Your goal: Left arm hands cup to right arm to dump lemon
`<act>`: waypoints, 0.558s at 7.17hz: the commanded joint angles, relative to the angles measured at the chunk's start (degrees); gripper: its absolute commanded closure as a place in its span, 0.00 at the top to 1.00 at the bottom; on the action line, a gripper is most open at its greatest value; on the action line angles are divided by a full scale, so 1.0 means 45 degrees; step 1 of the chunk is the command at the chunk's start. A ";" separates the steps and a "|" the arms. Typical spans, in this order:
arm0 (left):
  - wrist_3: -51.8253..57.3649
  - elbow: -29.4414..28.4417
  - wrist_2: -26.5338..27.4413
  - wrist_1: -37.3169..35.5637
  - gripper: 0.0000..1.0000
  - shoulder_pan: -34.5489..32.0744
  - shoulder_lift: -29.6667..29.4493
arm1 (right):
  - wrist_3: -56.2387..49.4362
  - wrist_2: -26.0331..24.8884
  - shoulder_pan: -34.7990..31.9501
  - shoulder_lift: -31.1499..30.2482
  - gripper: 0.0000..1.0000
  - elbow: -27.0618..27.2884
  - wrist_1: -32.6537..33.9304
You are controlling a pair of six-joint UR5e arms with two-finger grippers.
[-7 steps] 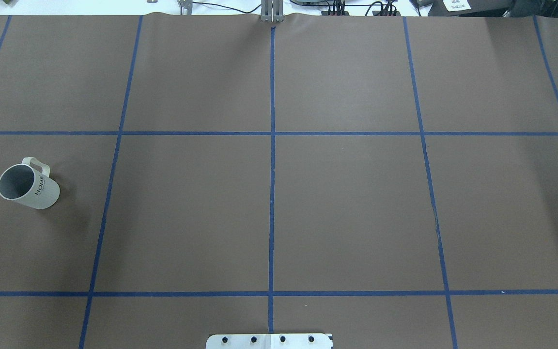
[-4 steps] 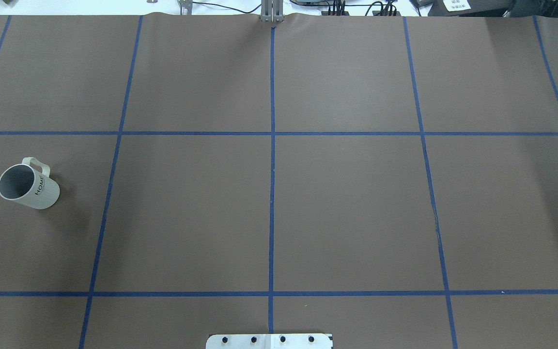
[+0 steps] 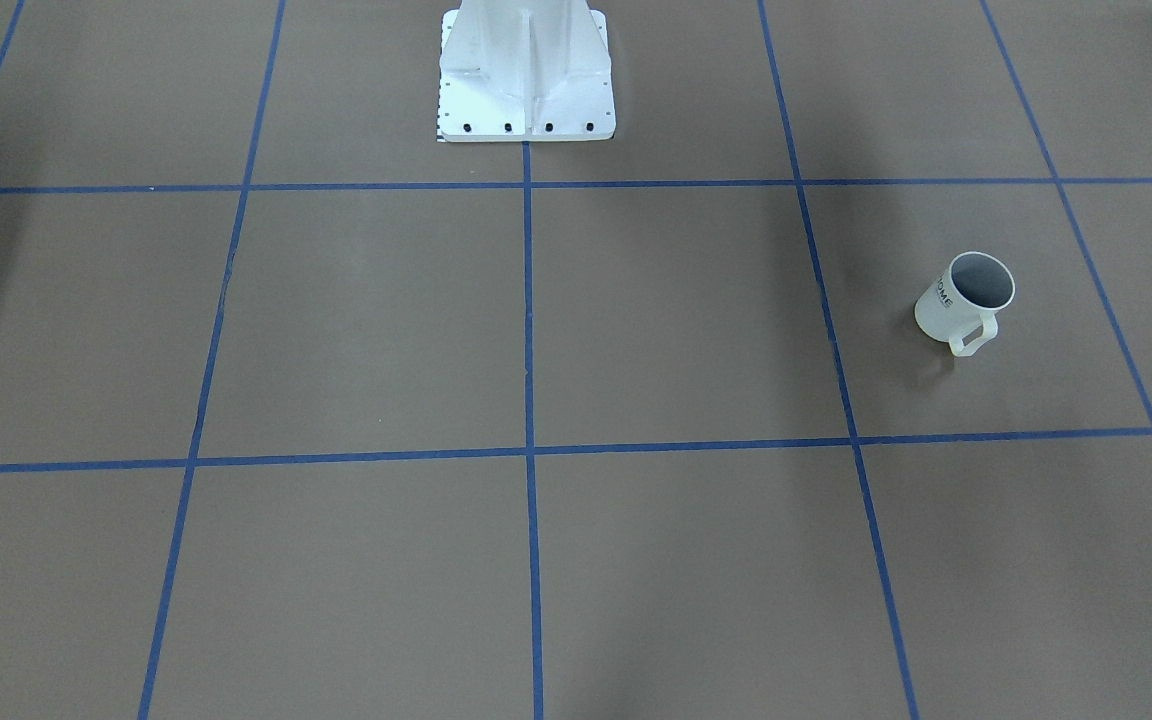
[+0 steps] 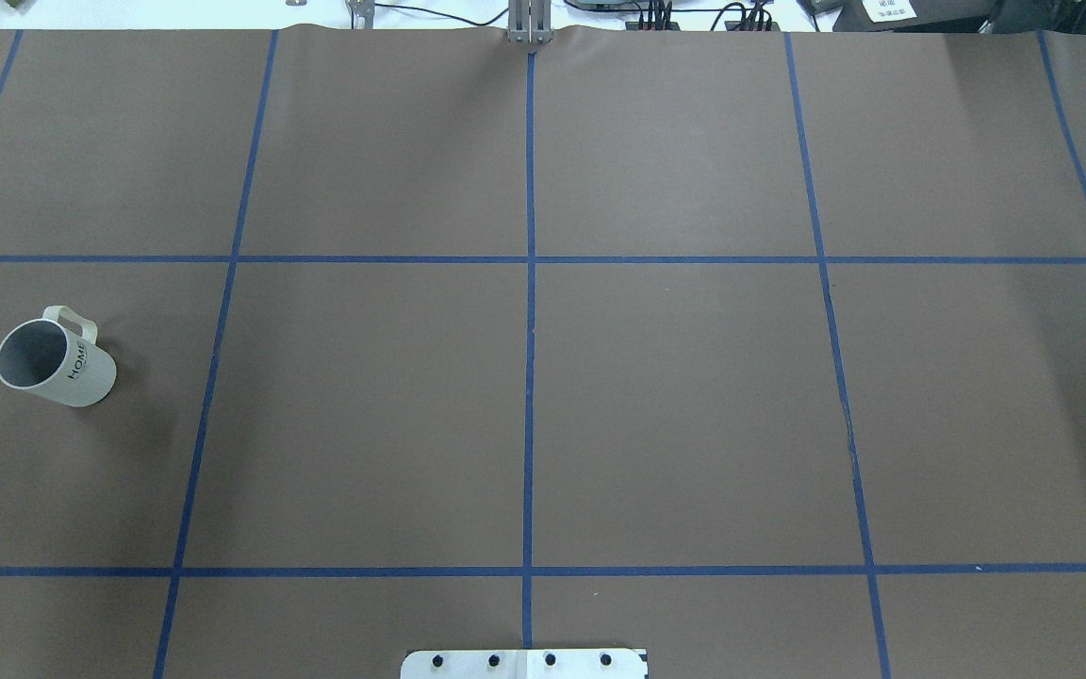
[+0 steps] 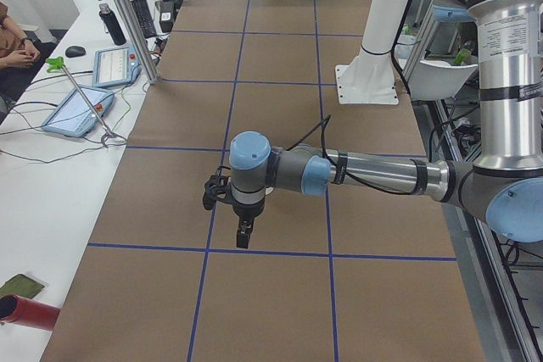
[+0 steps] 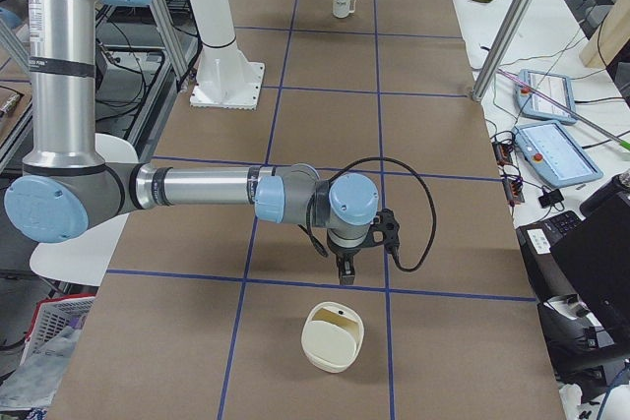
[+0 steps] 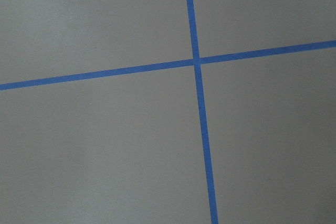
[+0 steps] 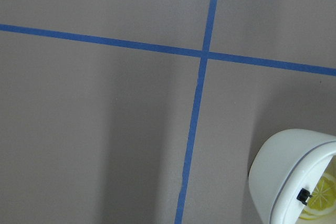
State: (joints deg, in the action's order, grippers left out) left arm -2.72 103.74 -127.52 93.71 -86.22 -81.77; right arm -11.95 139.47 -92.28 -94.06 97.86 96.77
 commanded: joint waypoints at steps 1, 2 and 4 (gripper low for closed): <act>0.0000 -0.0006 0.0017 0.0016 1.00 0.0000 0.0007 | 0.0000 0.0002 0.0000 -0.0035 1.00 -0.0008 0.0000; 0.0000 0.0013 0.0017 0.0016 1.00 0.0000 -0.0012 | 0.0019 -0.0017 0.0000 -0.0074 1.00 -0.0047 0.0000; 0.0000 -0.0006 0.0017 -0.0003 1.00 0.0000 -0.0051 | 0.0019 -0.0017 0.0000 -0.0133 1.00 -0.0086 0.0000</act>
State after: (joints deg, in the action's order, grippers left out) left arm -2.72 103.74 -127.45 93.76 -86.22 -81.93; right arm -11.92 139.40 -92.28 -94.51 97.59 96.77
